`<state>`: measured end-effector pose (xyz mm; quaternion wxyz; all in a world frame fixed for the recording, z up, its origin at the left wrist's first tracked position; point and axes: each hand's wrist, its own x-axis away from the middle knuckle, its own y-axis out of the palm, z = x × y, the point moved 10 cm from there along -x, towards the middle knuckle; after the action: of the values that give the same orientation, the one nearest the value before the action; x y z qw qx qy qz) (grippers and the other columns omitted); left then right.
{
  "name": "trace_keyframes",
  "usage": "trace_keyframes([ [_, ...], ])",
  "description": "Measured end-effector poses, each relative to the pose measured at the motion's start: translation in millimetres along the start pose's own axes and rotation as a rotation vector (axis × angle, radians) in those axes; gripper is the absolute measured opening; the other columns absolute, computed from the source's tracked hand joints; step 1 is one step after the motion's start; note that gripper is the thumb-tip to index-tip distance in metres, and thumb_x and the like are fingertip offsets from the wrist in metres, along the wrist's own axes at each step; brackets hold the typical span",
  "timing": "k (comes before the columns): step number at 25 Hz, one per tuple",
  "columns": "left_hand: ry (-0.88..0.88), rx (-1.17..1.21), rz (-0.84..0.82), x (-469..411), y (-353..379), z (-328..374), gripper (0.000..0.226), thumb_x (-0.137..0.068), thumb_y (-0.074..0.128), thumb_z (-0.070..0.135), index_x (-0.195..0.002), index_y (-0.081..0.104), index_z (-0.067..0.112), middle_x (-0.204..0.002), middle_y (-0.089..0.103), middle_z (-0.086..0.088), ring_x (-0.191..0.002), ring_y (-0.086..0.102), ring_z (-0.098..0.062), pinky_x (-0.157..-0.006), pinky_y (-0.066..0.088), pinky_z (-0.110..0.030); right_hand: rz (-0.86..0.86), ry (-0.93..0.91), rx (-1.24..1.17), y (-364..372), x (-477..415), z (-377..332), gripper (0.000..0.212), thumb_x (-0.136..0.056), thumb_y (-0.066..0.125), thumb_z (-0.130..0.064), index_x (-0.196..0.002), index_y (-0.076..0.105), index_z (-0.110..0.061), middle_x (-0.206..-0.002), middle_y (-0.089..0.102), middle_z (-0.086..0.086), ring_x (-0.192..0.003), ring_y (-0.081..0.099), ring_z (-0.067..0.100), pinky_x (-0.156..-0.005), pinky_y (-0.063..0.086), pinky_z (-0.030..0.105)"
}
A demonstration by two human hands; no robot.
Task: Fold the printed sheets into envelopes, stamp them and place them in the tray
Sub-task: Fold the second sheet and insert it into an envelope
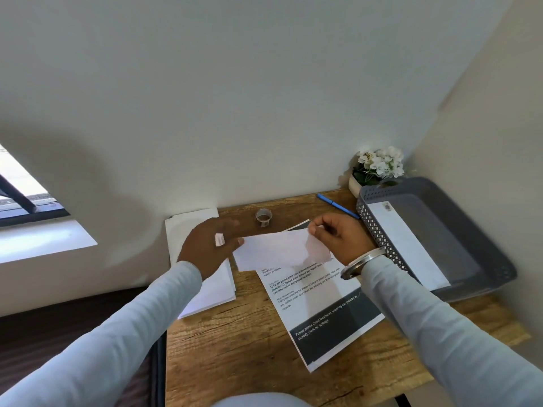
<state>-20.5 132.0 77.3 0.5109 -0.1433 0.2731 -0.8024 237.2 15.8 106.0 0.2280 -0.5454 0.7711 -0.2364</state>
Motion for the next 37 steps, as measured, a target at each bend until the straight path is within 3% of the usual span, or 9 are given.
trace_keyframes([
  [3,0.203,-0.017,-0.142,1,27,62,0.031,-0.086,0.077,0.036,-0.115,0.068,0.038,-0.112,0.058,0.035,-0.099,0.053,0.022,-0.089,0.04,-0.004,-0.078,-0.096,-0.014,10,-6,-27,0.016,-0.092,0.068,-0.019,-0.087,0.07,-0.034,-0.086,0.071,-0.013,-0.083,0.064,0.005,-0.076,0.053,0.027],
  [6,0.239,0.027,-0.188,-7,50,93,0.014,-0.086,0.077,0.033,-0.099,0.077,0.03,-0.107,0.073,0.016,-0.1,0.064,0.005,-0.089,0.052,-0.02,-0.063,-0.152,-0.106,8,-15,-42,0.014,-0.088,0.074,-0.018,-0.082,0.072,-0.031,-0.081,0.072,-0.01,-0.077,0.066,0.009,-0.072,0.055,0.032],
  [10,0.097,0.236,-0.121,-14,52,85,0.002,-0.085,0.078,0.023,-0.086,0.08,0.024,-0.097,0.076,0.009,-0.098,0.068,-0.009,-0.089,0.053,-0.025,-0.011,-0.132,-0.234,-8,-25,-33,0.008,-0.089,0.074,-0.019,-0.083,0.075,-0.014,-0.078,0.073,0.006,-0.075,0.067,0.02,-0.071,0.057,0.046],
  [15,-0.082,0.447,0.001,-10,49,65,0.007,-0.088,0.075,0.024,-0.087,0.078,0.017,-0.092,0.076,0.006,-0.083,0.069,-0.009,-0.076,0.053,-0.03,0.076,-0.078,-0.456,-28,-25,-15,0.012,-0.097,0.063,-0.01,-0.094,0.072,-0.002,-0.089,0.074,0.015,-0.081,0.07,0.019,-0.075,0.057,0.03],
  [19,-0.263,0.819,0.059,-5,65,47,0.01,-0.09,0.073,0.017,-0.096,0.075,0.01,-0.096,0.076,-0.009,-0.081,0.067,-0.024,-0.072,0.052,-0.039,-0.06,0.03,-0.587,9,-16,-1,0.015,-0.086,0.075,-0.005,-0.098,0.069,0.0,-0.098,0.073,0.023,-0.085,0.07,0.026,-0.078,0.06,0.036],
  [23,-0.193,0.767,-0.013,-3,74,52,0.021,-0.087,0.073,0.005,-0.107,0.069,0.005,-0.101,0.076,-0.012,-0.095,0.072,-0.033,-0.077,0.06,-0.041,-0.047,0.016,-0.481,13,-22,-1,0.006,-0.091,0.069,-0.004,-0.089,0.071,-0.009,-0.085,0.074,0.006,-0.075,0.066,0.014,-0.069,0.055,0.03],
  [26,-0.068,0.608,-0.02,-9,59,61,0.033,-0.083,0.077,0.006,-0.113,0.07,0.018,-0.104,0.076,-0.002,-0.096,0.072,-0.019,-0.083,0.059,-0.033,-0.136,-0.058,-0.273,17,-30,-6,0.016,-0.091,0.07,-0.019,-0.077,0.068,-0.025,-0.074,0.068,0.003,-0.068,0.058,0.014,-0.064,0.048,0.036],
  [28,-0.031,0.454,-0.059,-14,54,62,0.024,-0.084,0.078,0.01,-0.106,0.075,0.02,-0.097,0.077,0.002,-0.09,0.073,-0.015,-0.082,0.059,-0.031,-0.202,-0.141,-0.152,24,-30,-12,0.02,-0.092,0.07,-0.02,-0.074,0.067,-0.029,-0.07,0.066,-0.004,-0.065,0.056,0.009,-0.061,0.046,0.03],
  [37,-0.247,0.421,0.101,-1,21,-8,0.003,-0.086,0.077,0.017,-0.089,0.076,0.017,-0.088,0.077,0.003,-0.084,0.073,-0.019,-0.074,0.062,-0.036,-0.416,-0.019,0.011,64,-34,20,0.007,-0.094,0.067,-0.022,-0.093,0.074,-0.022,-0.084,0.072,-0.01,-0.069,0.063,-0.005,-0.062,0.047,0.013],
])
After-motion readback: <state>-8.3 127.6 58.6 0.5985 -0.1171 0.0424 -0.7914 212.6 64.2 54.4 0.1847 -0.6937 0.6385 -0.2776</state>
